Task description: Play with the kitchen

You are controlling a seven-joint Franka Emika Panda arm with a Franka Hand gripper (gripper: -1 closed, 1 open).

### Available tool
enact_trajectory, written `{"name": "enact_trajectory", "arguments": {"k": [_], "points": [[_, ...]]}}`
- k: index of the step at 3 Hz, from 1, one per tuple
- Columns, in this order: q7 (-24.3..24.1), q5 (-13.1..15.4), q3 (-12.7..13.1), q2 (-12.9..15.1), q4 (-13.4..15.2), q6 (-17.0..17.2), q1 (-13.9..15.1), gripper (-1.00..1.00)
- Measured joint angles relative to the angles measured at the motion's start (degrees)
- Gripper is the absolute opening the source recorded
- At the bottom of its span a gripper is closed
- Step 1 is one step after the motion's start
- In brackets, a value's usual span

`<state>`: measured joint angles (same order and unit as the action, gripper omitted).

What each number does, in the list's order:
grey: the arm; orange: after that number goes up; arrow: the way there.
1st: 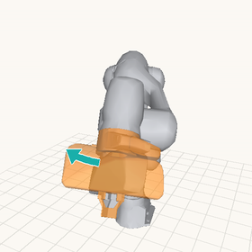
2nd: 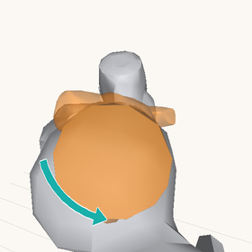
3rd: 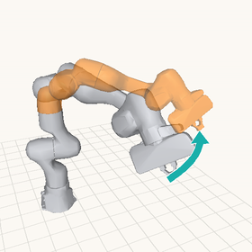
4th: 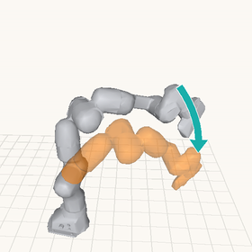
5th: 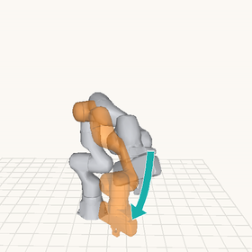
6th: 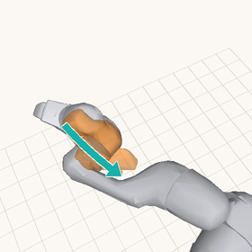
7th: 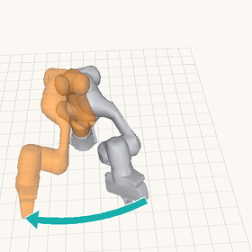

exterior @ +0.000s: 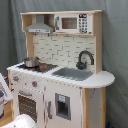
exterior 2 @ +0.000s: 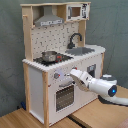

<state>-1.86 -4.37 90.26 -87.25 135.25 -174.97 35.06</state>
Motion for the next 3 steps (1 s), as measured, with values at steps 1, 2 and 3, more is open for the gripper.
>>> {"name": "enact_trajectory", "arguments": {"k": [1, 2, 3], "points": [[-5.87, 0.0, 0.3, -0.12, -0.18, 0.04, 1.06, 1.0], [-9.58, 0.0, 0.2, -0.12, -3.36, 0.05, 4.86, 1.0], [-11.46, 0.0, 0.07, -0.12, -7.57, 0.07, 8.9, 1.0]]}}
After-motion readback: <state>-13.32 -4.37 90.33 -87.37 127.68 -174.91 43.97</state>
